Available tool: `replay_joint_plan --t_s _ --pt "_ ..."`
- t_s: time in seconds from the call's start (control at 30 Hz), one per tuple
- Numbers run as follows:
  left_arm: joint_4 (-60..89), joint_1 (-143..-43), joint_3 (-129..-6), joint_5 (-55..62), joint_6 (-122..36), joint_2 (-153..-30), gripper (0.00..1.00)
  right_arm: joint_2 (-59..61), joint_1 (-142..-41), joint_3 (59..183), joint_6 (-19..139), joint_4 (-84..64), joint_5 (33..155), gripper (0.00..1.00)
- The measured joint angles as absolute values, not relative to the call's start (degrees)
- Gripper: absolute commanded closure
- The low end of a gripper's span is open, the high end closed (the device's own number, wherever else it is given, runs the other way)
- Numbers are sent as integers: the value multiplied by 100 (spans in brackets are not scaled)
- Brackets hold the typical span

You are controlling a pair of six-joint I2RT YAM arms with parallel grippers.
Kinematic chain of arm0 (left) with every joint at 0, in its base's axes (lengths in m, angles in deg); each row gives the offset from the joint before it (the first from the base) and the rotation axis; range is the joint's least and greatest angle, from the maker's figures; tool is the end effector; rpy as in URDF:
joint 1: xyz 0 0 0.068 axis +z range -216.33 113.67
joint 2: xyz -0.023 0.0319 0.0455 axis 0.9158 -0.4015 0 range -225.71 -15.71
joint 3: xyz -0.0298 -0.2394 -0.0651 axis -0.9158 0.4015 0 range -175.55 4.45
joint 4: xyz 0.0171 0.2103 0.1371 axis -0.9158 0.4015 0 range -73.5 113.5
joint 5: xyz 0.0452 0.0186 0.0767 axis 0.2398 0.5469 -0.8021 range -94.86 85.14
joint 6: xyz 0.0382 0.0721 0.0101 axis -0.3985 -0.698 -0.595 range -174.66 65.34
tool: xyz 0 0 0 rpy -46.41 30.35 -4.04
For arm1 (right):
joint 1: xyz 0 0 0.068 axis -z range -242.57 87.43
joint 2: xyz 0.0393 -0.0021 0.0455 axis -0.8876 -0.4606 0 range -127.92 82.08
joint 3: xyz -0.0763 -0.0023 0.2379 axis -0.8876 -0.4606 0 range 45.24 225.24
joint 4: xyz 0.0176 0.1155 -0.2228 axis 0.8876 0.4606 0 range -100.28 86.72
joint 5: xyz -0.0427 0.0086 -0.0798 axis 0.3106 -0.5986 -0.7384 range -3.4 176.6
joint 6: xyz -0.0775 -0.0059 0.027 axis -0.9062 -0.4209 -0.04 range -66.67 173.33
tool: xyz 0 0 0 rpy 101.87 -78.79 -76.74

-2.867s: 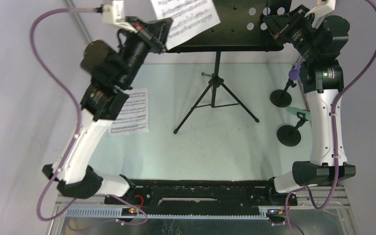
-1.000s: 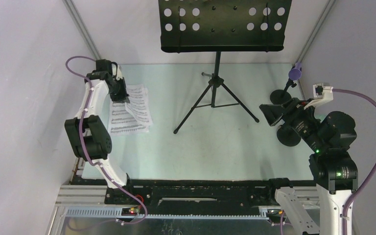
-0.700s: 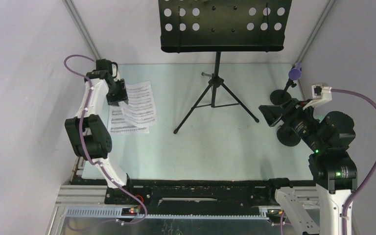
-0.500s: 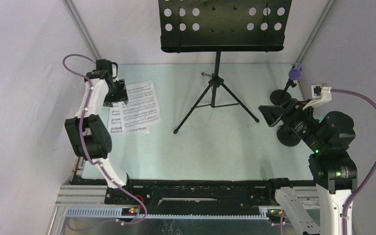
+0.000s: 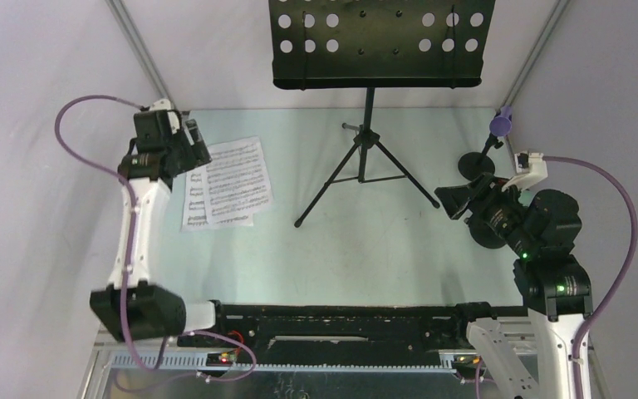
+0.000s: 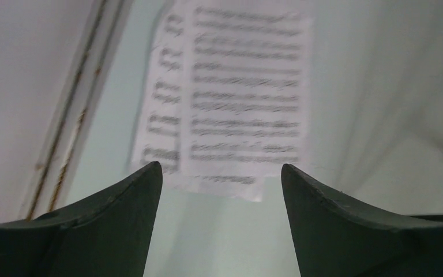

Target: Pack up the instrument practice props

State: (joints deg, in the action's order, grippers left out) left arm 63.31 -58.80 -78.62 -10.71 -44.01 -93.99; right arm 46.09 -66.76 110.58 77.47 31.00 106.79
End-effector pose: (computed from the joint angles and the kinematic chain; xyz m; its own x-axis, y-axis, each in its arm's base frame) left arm 0.3041 0.0475 0.3308 -0.6142 -0.2666 -0.7427 -0.3244 0.9433 -0.0703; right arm 0.1365 0.0348 0.3927 -0.3538 0.3590 -0.8637 -0.2857 0.8378 0.4652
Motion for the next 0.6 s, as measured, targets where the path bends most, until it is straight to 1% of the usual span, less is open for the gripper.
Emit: replay_joint_plan --t_s 0.1,0.2,0.3,0.47,0.6 --pt "5616 -6085 -7149 -520 -4062 -8569 17 4615 -6680 10892 7745 3100 10611 29" --pt "4779 -6326 -6362 72 -3581 -8051 17 4626 -6680 10804 7743 3120 10545 29" --pt "3691 -6975 -5457 289 -3046 -7758 17 4664 -6680 10796 7741 3128 10493 28" --pt "2080 -8503 -4577 103 -2700 -7775 16 4851 -6680 10710 7741 3122 10493 28" --pt "779 -9628 -4419 -492 -2995 -8011 15 4965 -6680 10678 7703 3174 10493 28"
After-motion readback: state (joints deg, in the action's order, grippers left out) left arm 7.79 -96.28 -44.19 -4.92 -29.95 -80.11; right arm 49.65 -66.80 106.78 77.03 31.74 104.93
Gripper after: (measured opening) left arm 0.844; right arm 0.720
